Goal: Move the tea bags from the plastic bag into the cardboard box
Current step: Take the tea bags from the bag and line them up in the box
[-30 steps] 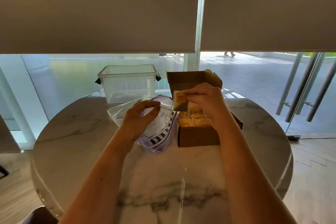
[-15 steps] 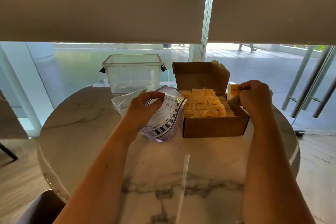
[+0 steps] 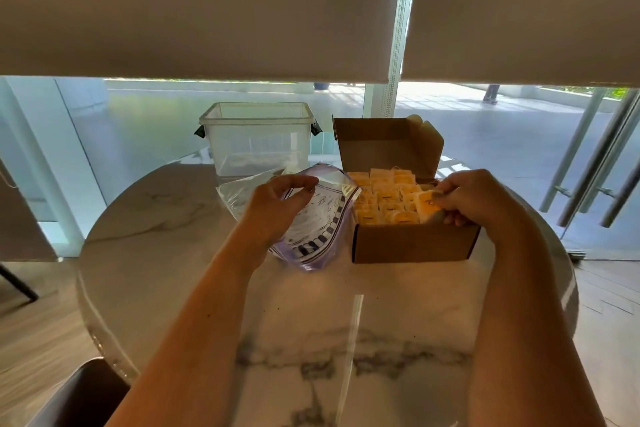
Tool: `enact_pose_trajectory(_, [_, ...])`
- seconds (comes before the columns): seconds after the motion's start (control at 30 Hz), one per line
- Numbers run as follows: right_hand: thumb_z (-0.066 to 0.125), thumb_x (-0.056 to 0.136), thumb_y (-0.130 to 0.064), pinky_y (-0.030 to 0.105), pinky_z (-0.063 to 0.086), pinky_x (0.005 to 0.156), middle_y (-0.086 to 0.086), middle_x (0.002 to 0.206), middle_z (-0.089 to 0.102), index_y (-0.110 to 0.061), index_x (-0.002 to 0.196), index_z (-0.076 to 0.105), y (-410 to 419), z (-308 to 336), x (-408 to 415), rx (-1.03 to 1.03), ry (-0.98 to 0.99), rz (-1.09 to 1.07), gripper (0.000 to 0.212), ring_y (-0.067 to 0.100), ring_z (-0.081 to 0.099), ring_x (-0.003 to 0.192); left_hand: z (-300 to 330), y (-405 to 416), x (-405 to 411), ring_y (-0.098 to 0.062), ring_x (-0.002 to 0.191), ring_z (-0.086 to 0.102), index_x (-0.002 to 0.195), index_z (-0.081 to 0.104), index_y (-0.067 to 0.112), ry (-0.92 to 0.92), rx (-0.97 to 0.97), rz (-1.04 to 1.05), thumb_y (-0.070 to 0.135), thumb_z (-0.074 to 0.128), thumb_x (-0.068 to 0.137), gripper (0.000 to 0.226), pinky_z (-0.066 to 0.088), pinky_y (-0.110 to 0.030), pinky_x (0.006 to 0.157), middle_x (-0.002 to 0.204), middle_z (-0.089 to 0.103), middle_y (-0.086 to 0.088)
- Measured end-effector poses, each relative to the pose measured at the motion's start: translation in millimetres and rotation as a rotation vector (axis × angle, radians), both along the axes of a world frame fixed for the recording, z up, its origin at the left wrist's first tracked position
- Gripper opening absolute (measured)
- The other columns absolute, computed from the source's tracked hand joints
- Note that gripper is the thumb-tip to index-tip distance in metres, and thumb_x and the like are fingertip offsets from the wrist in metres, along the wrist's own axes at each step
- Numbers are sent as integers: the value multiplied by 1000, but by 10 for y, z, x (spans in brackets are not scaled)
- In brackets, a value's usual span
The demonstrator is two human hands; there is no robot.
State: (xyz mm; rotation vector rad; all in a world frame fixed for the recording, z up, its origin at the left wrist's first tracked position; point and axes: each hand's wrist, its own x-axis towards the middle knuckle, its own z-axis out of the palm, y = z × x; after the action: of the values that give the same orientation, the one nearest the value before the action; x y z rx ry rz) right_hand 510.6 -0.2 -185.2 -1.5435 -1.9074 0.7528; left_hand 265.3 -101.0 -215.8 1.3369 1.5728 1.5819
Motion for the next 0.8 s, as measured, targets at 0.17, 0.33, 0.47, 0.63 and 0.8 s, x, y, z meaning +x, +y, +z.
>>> enact_pose_trajectory(0.17, [60, 88, -6, 27, 39, 73, 5, 79, 57, -8, 81, 66, 50, -52, -74, 36, -238, 78, 9, 20, 53, 76, 1, -4, 2, -16, 111, 57, 94, 71, 30, -1, 5, 0, 17, 61, 89, 17, 45, -40, 101, 115, 64, 1])
enact_pose_trajectory(0.33, [59, 89, -11, 27, 39, 67, 11, 83, 59, -7, 81, 65, 120, -114, -130, 59, -315, 14, 10, 21, 54, 77, -2, -7, -23, -17, 111, 57, 98, 72, 26, 11, -3, 14, 8, 58, 89, 25, 46, -41, 100, 115, 65, 2])
enact_pose_trajectory(0.47, [61, 88, -12, 28, 39, 69, 17, 95, 64, -3, 97, 66, 165, -162, -178, 120, -278, -74, 14, 23, 55, 79, 26, -28, -24, -14, 114, 54, 99, 71, 27, 83, 25, 63, -8, 48, 84, 45, 46, -29, 94, 118, 64, 5])
enact_pose_trajectory(0.63, [63, 85, -13, 29, 40, 73, 16, 105, 62, -6, 103, 62, 131, -159, -178, 170, -305, -64, 20, 24, 54, 85, 2, -60, -32, -11, 113, 52, 103, 70, 16, 450, 172, 199, -14, 43, 85, 45, 41, -10, 89, 120, 61, 3])
enact_pose_trajectory(0.8, [60, 86, -3, 15, 38, 70, 5, 102, 60, -13, 98, 64, -104, 7, -368, 542, -74, -5, 17, 16, 57, 92, -39, -40, -154, -17, 94, 64, 93, 73, 6, 692, 405, 407, -14, 56, 80, 29, 39, 1, 80, 103, 69, -10])
